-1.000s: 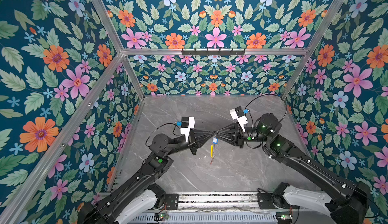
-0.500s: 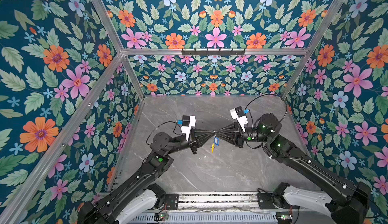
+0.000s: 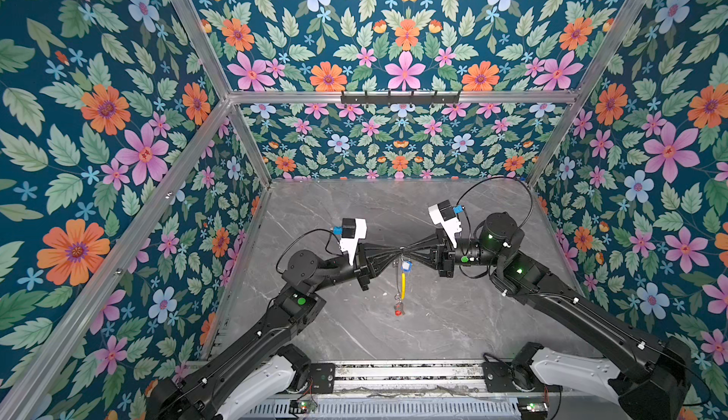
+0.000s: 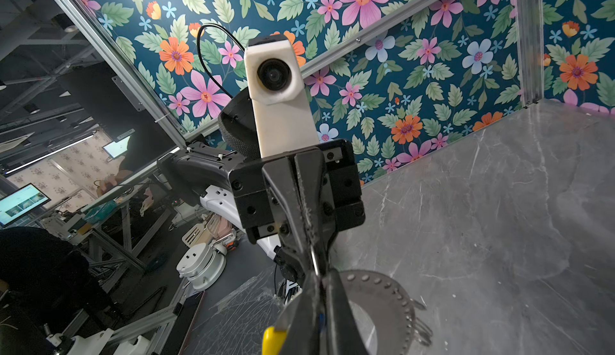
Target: Remove the keys from the keyring
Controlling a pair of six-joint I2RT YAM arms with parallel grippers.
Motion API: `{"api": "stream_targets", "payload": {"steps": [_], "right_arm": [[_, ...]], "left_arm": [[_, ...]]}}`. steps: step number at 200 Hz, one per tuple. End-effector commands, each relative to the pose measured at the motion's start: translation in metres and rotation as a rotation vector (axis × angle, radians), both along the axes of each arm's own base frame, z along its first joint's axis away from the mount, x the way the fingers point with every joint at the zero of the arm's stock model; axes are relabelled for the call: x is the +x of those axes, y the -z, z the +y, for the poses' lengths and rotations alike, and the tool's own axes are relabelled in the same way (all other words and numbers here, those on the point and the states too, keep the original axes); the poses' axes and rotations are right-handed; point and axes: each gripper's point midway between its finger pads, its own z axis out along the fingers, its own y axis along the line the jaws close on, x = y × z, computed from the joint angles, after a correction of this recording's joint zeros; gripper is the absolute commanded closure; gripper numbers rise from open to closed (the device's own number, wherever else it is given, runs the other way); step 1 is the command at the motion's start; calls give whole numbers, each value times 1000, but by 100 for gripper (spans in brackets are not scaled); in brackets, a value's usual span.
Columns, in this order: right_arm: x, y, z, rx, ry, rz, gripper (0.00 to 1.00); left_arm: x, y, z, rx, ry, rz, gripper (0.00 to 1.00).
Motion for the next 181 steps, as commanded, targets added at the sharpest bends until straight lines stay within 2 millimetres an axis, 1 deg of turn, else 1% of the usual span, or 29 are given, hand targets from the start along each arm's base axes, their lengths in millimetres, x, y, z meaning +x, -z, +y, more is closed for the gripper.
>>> {"api": "stream_targets", "payload": {"steps": [1,8,48,60,66,73,94,116,138,156,181], "right_arm": [[0,-7,0,17,2,-21,97],[0,-7,0,17,4,-21,100],[0,-5,-2,-9,13,-18,100],[1,-1,-3,-38,22,-8,100],[1,2,-3,-57,25,-6,100],[1,5,-4,-79,29,-3,100],[-1,13,-7,-152,27,5,100],[-3,16,-8,-195,15,-2,100],[-5,14,-9,-214,7,-12,100],[-6,13,-10,-230,-1,-17,100],[-6,14,-10,-235,-1,-19,100]], "left_arm": [[-3,-7,2,-22,1,-45,100],[-3,-6,2,-20,2,-43,100],[2,-5,1,4,-18,-17,100],[2,-4,1,33,-24,-2,86],[2,-3,1,48,-24,4,81],[1,-1,1,66,-22,13,77],[2,7,-1,145,-24,55,72],[1,12,-3,229,-4,96,69],[0,17,-5,296,13,133,67],[-2,16,-6,322,33,143,66],[-4,15,-9,342,62,156,67]]}}
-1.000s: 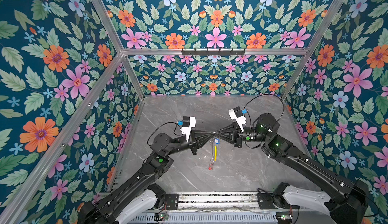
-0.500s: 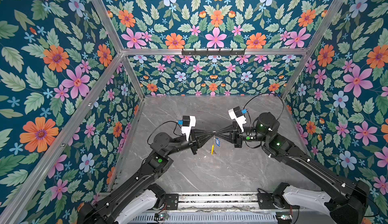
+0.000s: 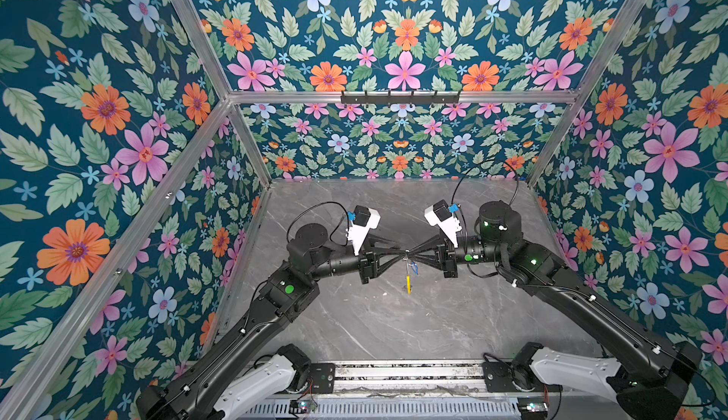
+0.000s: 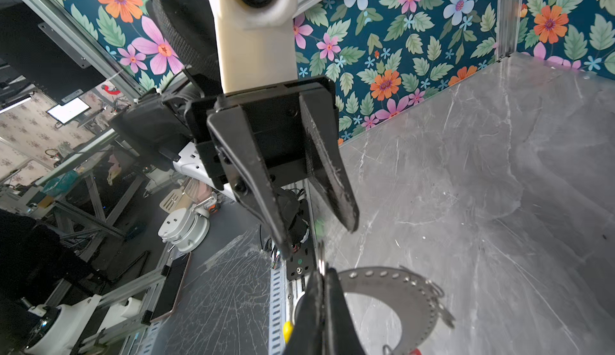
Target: Remove the keys from the keyring
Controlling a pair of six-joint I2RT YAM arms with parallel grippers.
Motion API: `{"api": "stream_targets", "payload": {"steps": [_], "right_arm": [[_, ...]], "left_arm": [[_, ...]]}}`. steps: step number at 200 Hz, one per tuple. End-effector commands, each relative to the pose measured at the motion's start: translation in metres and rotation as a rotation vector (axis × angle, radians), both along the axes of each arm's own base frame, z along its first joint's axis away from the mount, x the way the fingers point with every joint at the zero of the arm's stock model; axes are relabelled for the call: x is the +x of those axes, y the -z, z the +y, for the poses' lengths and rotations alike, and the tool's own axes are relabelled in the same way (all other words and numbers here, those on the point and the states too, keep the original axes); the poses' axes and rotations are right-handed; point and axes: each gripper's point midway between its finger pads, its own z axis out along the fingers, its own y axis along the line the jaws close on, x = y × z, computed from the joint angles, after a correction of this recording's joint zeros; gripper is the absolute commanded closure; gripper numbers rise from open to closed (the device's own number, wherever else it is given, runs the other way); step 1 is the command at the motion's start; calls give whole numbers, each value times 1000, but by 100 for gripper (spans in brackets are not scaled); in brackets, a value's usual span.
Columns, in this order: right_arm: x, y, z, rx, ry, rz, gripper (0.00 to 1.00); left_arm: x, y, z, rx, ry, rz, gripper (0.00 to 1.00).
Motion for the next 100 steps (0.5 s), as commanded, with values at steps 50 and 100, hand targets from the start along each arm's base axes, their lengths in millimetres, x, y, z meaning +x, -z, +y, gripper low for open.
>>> {"api": "stream_targets", "payload": {"steps": [50,100], "right_arm": [[-7,7,-5,-63,-29,-25,100],[-6,6,-7,-71,-21,-47,100]], "left_arm": [[-9,8,-6,93,89,56,69],[-12,8,-11,129,146,92,77]]}}
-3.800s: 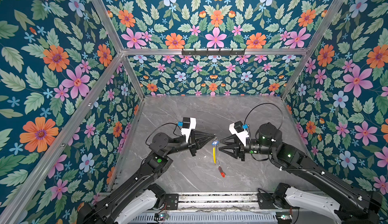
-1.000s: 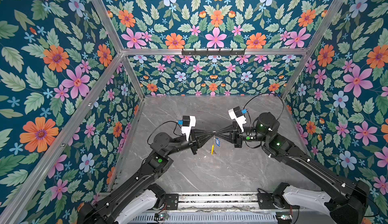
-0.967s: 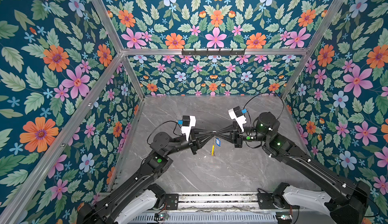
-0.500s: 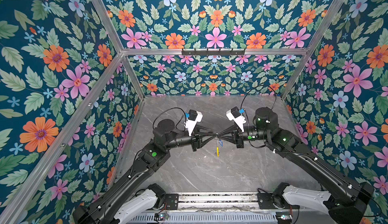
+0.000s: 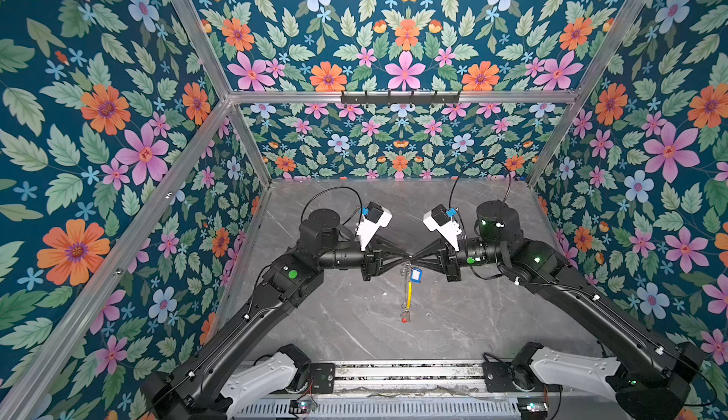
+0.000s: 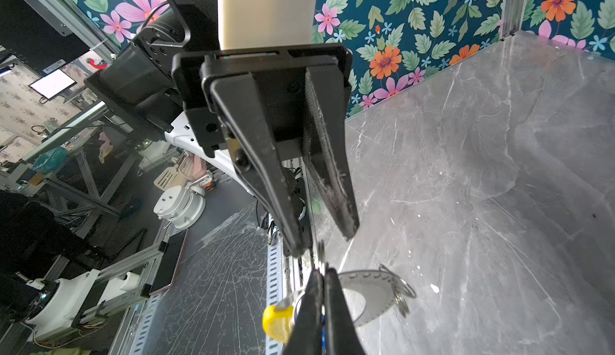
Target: Remove the keys from the keyring
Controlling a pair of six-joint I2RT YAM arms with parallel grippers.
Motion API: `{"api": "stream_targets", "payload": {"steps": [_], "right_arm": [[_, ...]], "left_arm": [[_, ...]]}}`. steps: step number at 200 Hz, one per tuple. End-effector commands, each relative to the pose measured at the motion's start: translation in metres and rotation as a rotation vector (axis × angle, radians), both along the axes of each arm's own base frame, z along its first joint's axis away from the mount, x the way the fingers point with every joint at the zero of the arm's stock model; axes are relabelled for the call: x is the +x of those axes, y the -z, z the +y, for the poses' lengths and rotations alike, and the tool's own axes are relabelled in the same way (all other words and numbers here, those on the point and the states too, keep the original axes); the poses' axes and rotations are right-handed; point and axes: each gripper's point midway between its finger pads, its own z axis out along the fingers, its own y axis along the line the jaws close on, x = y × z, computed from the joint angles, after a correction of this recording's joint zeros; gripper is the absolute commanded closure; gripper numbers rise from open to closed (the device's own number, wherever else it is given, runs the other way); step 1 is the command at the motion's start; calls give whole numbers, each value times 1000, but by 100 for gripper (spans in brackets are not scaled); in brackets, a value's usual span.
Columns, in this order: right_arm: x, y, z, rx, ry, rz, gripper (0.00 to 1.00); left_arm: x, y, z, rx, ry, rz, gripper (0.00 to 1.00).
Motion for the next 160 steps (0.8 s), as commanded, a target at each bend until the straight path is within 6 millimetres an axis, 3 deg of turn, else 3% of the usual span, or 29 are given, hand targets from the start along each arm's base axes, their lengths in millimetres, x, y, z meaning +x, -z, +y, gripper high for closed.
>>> {"api": "stream_targets", "payload": {"steps": [1,37,70,117,160], "right_arm": [[1,-3,-1,1,3,-34,100],[1,-4,-2,-5,8,-44,100],[3,-5,-2,-5,14,-50,100],[3,-7,-3,-3,20,-60,100],[4,-7,0,-5,19,-63,100]], "left_arm": [[-7,1,-1,14,48,5,77],[-8,2,-2,35,71,18,76],[-10,2,-4,48,97,28,86],[-8,7,-7,91,110,41,86],[-8,2,-8,74,119,22,99]]}}
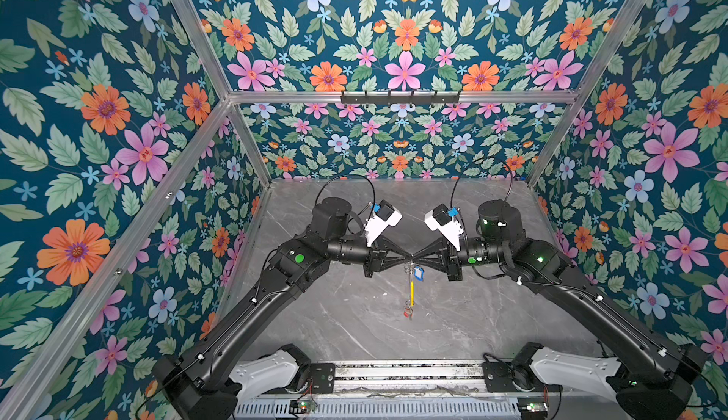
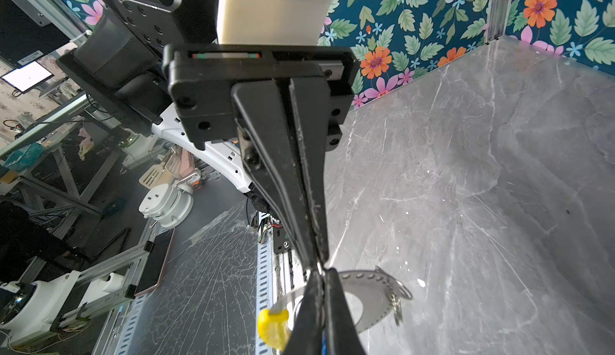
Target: Remove the keys from the keyring
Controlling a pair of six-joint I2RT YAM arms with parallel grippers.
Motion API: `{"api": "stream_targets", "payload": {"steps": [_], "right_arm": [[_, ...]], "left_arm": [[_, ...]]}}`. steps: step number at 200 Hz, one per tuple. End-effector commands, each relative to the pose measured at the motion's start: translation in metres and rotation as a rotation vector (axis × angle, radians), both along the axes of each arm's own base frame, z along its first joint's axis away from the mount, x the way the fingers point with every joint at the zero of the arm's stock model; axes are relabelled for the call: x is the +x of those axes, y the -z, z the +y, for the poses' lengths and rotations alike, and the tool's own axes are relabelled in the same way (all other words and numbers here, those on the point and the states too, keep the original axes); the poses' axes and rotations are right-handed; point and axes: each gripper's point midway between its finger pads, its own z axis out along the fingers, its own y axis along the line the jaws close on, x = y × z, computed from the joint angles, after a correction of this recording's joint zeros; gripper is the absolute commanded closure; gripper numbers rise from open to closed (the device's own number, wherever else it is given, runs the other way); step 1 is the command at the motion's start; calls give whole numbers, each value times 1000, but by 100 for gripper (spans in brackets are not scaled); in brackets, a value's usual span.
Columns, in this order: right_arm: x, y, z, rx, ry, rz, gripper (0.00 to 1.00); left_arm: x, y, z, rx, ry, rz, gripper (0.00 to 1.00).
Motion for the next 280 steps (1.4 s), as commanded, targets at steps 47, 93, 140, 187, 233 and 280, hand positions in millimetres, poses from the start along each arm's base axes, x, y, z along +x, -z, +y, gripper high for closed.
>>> {"api": "stream_targets", "payload": {"steps": [47,93,140,187,233,280], "right_arm": [[12,-15,1,30,77,-91,90],[14,-29,-11,116,170,-174,60],[9,-24,-17,199,191,-187,50],[-5,-17,-6,205,123,-202,43],[6,-13,4,183,152,-220,44],[11,-13,10,169,146,-222,55]], "left_arm": [[0,-22,8,-146,-59,-174,100],[7,-41,18,-279,-169,-266,100],[3,-56,30,-420,-223,-350,100],[6,-53,31,-463,-238,-339,100],[4,-48,27,-481,-212,-311,100],[4,-44,26,-481,-202,-301,100]]}}
